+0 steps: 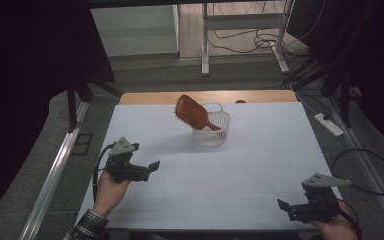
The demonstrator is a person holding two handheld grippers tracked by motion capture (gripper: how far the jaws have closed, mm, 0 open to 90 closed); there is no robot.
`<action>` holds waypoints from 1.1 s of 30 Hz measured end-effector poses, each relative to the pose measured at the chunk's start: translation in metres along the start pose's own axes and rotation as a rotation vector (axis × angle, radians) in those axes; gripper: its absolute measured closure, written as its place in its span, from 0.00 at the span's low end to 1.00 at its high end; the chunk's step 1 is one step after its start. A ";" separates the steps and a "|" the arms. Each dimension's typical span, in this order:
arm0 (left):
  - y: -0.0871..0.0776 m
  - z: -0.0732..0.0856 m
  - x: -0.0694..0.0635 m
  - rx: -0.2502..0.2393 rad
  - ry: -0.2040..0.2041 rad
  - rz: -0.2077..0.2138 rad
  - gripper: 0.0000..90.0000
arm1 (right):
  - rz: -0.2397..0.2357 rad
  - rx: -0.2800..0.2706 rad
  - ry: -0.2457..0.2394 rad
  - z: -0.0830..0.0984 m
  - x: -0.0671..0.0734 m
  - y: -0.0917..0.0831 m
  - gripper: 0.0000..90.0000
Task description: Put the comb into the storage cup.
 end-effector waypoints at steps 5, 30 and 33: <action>-0.003 0.003 -0.001 -0.004 -0.009 0.005 0.00 | -0.001 -0.001 -0.002 0.000 0.000 0.000 0.00; -0.023 0.023 -0.006 -0.008 -0.042 -0.007 0.00 | 0.001 0.003 -0.012 0.000 0.001 0.000 0.00; -0.025 0.025 -0.007 -0.006 -0.045 -0.008 0.00 | 0.002 0.005 -0.014 0.000 0.001 0.000 0.00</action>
Point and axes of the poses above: each handheld gripper's, and its own axes: y roughly forward along the jaws, z roughly out of its underside, x roughly to its left, the point moved 1 cm from there along y, roughly forward along the jaws, and after that the axes turned 5 degrees about z, right-handed, at the moved point
